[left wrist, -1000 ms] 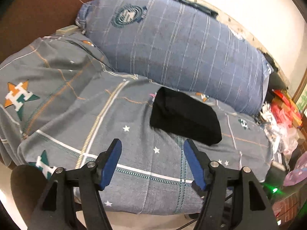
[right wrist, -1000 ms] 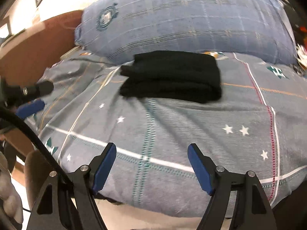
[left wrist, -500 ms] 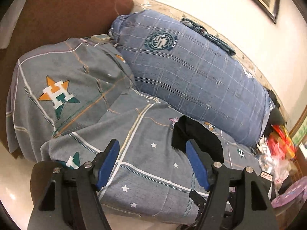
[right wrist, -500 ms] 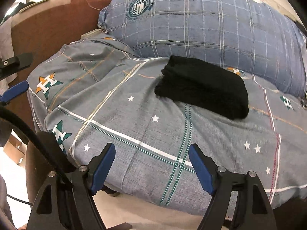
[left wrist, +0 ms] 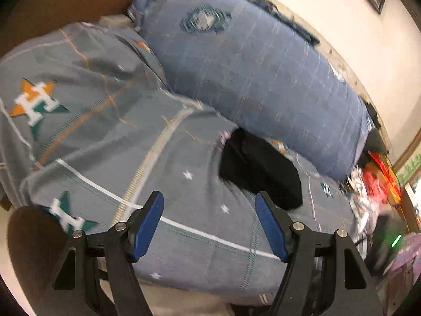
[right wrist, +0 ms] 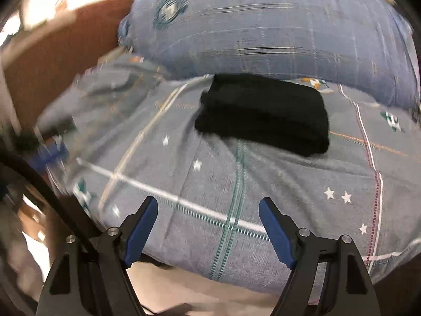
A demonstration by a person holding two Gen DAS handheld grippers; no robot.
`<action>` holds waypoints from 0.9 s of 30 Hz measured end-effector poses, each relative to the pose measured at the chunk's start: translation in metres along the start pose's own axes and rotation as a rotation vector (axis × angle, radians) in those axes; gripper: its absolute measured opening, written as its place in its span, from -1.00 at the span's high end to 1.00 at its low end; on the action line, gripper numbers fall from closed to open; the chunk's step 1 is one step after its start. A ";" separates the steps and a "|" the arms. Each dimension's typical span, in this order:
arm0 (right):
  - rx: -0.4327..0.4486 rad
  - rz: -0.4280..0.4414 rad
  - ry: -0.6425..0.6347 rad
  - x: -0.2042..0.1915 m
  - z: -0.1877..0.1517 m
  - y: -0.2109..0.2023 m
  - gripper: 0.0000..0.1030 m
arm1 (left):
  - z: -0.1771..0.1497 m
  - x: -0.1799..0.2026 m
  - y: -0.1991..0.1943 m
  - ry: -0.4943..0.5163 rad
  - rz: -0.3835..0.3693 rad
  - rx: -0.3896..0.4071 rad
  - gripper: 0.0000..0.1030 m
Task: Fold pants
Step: 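Grasp the black pants bundle with the left gripper while the right gripper grasps its other end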
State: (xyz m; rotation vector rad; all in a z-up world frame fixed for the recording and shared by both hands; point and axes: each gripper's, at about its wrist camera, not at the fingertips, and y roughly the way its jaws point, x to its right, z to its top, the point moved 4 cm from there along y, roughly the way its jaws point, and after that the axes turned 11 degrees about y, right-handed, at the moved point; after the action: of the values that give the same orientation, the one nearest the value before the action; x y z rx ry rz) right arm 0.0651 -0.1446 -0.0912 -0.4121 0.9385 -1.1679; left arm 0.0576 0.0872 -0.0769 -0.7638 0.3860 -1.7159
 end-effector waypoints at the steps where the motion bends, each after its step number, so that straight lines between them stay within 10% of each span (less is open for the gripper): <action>1: 0.015 0.036 0.052 0.008 0.012 -0.009 -0.62 | 0.000 0.005 0.005 0.012 -0.012 -0.019 -0.38; 13: 0.102 0.115 0.377 0.143 0.122 -0.034 -0.72 | 0.050 0.028 0.097 0.041 -0.139 -0.179 -0.38; 24: -0.126 0.168 0.533 0.186 0.155 0.109 -0.73 | 0.072 0.029 0.239 0.031 -0.271 -0.384 -0.39; 27: -0.152 0.207 0.521 0.181 0.155 0.133 -0.73 | 0.076 0.041 0.263 0.067 -0.340 -0.416 -0.72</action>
State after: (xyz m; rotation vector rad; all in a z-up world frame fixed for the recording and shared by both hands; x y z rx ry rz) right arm 0.2837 -0.2867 -0.1711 -0.1229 1.4919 -1.0328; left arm 0.2960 -0.0168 -0.1716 -1.1239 0.7064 -2.0099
